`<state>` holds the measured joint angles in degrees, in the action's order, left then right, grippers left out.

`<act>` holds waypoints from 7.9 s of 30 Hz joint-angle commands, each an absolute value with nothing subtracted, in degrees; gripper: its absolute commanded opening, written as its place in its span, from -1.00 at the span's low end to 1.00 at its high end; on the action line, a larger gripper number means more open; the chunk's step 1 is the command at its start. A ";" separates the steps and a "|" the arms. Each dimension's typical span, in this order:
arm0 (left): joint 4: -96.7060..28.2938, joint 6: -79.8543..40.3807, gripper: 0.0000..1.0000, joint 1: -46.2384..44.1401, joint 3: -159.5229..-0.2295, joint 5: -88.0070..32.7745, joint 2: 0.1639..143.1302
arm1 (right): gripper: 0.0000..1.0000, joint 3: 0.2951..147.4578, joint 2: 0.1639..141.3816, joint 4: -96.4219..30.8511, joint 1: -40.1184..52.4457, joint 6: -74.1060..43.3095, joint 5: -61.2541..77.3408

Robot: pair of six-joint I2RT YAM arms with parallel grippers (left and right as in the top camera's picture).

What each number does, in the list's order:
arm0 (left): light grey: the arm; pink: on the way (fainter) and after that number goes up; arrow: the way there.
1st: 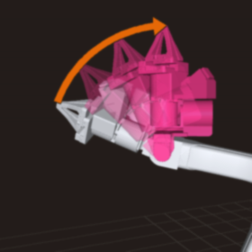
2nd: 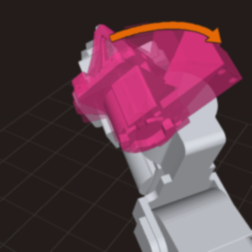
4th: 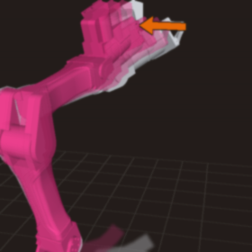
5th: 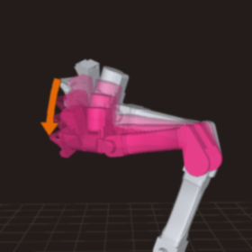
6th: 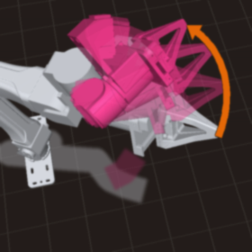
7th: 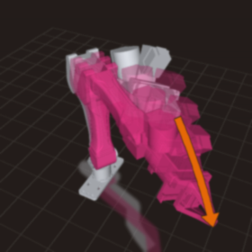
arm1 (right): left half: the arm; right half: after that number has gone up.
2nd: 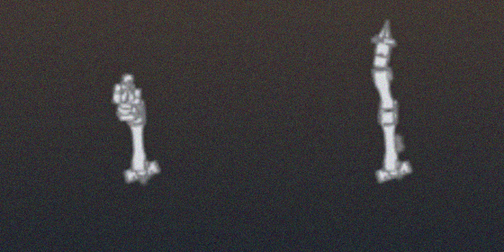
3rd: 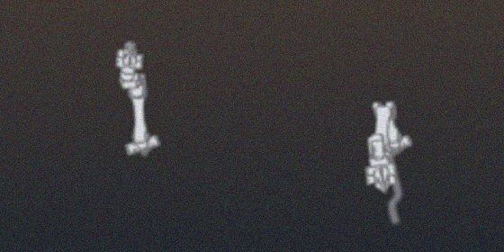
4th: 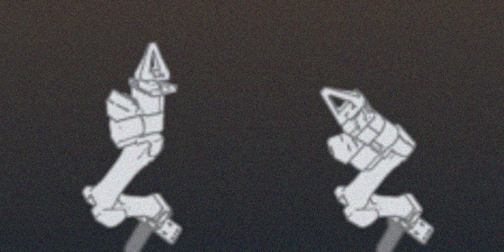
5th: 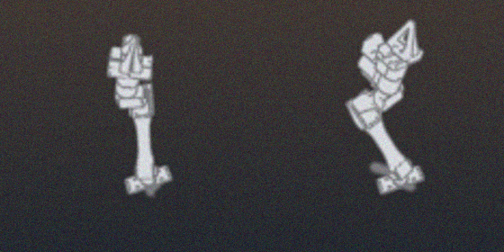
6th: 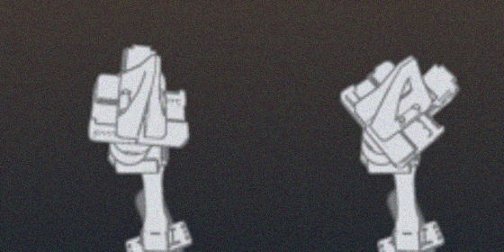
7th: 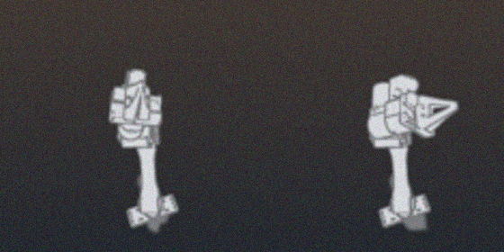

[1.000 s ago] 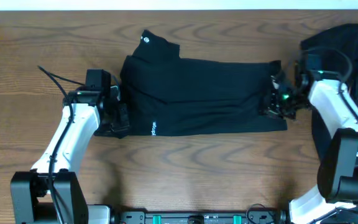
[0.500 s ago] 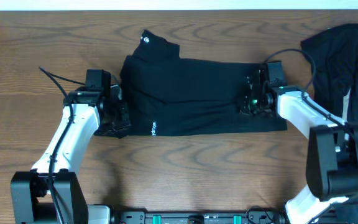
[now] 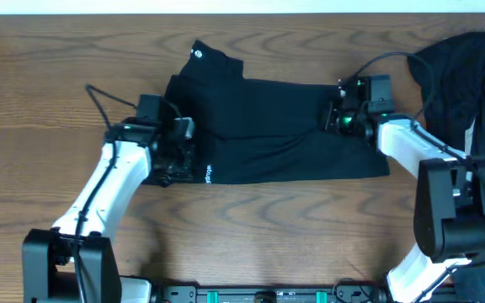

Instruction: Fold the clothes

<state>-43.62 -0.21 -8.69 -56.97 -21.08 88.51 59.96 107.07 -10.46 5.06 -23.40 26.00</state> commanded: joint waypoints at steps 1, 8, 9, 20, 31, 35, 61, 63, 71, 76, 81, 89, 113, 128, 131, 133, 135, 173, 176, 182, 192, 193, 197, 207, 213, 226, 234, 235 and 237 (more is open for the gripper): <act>-41.91 4.14 -0.11 -10.90 -56.80 -20.47 87.77 | -0.91 61.82 102.30 -12.97 2.55 -20.14 31.90; -37.54 6.04 0.03 -12.64 -56.80 -16.43 88.55 | -0.86 61.82 92.14 -24.23 0.43 -13.82 32.29; -37.21 6.07 0.03 -12.71 -56.80 -16.43 88.92 | -0.87 61.82 91.11 -25.28 0.32 -13.63 31.75; -32.95 6.63 0.02 -14.52 -56.80 -16.45 98.98 | -0.86 61.82 83.29 -33.89 -0.05 -13.63 27.83; -32.95 3.97 -0.88 -14.70 -59.88 -16.43 96.66 | -0.85 61.82 83.24 -36.73 -0.05 -12.51 27.40; -31.97 4.01 -0.88 -14.70 -61.19 -15.33 95.31 | -0.86 61.82 83.24 -36.80 -0.05 -12.08 27.40; -31.07 -2.66 -0.13 -11.20 -66.98 -10.00 95.26 | -0.82 61.82 83.22 -42.28 -0.05 -11.46 26.96; -33.39 -2.59 -0.45 -11.33 -66.50 -9.98 95.64 | -0.81 61.82 83.22 -42.26 -0.05 -11.49 26.96; -29.63 -1.30 -0.88 -11.60 -63.09 -10.00 101.34 | -0.81 61.82 83.24 -42.48 -0.03 -11.49 26.74; -26.30 -0.49 -0.88 -11.66 -63.11 -10.74 105.97 | -0.78 61.82 83.24 -42.68 -0.03 -11.51 25.61; -24.36 -0.16 -0.88 -11.68 -63.11 -12.80 107.79 | -0.78 61.82 83.24 -42.68 -0.05 -11.53 24.16; -11.33 0.36 -0.87 -11.64 -63.11 -9.74 107.83 | -0.78 61.82 83.24 -43.11 -0.03 -11.53 24.16; -29.34 0.38 -0.87 -11.64 -67.24 -9.52 105.38 | -0.74 61.82 83.24 -44.58 -0.03 -11.51 23.77; -11.27 2.50 -0.88 -11.31 -69.69 -4.43 113.21 | -0.76 61.82 83.24 -45.78 -0.05 -12.14 23.77; -13.34 2.48 -0.88 -11.31 -72.79 -4.45 111.70 | -0.77 61.82 83.24 -45.89 -0.03 -12.14 23.77; -15.99 2.46 -0.86 -11.31 -74.65 -4.43 110.10 | -0.76 61.82 83.24 -45.95 -0.03 -12.12 23.75; -19.16 2.31 -0.66 -11.29 -75.94 -4.43 108.01 | -0.73 61.82 83.24 -46.00 -0.05 -12.12 23.73; -38.20 -16.58 -0.09 2.13 -51.79 -4.64 94.59 | 0.02 61.82 83.24 -57.84 -4.78 -17.15 5.78; -36.51 -16.60 -0.09 2.13 -49.87 -3.42 95.15 | 0.03 61.82 83.24 -57.78 -5.78 -17.15 5.80; -32.75 -16.58 -0.61 2.20 -48.82 -1.41 97.36 | 0.03 61.82 83.24 -57.65 -8.54 -17.15 5.78; -35.07 -17.56 -0.88 5.34 -49.84 0.69 96.33 | 0.04 60.62 83.66 -56.62 -10.07 -17.15 6.68; -35.07 -17.74 -0.88 5.93 -49.84 0.56 96.01 | 0.04 59.83 83.99 -56.10 -10.07 -17.12 7.75; -35.35 -17.67 -0.88 7.25 -49.84 0.45 95.07 | 0.04 55.90 85.56 -51.96 -9.89 -13.50 17.21; -35.77 -17.69 -0.87 7.22 -49.84 0.45 95.04 | 0.30 45.34 89.82 -39.18 -8.38 -10.61 22.48; -35.79 -17.69 -0.88 7.22 -49.84 0.45 95.04 | 0.30 42.24 89.91 -31.99 -8.36 -10.66 22.37; -35.94 -17.69 -0.88 7.22 -49.84 0.45 95.04 | -0.38 38.54 89.91 -25.91 -7.09 -18.44 18.20; -38.17 -17.67 -0.88 8.03 -50.70 0.49 95.02 | -0.97 38.79 89.47 -32.73 -8.03 -18.37 10.61; -38.76 -17.67 -0.88 8.34 -51.03 0.49 94.96 | -0.97 39.03 89.23 -34.35 -8.34 -18.33 9.43; -40.49 -17.67 -0.88 9.39 -52.01 0.49 94.74 | -0.98 39.68 88.47 -37.89 -8.97 -18.17 6.26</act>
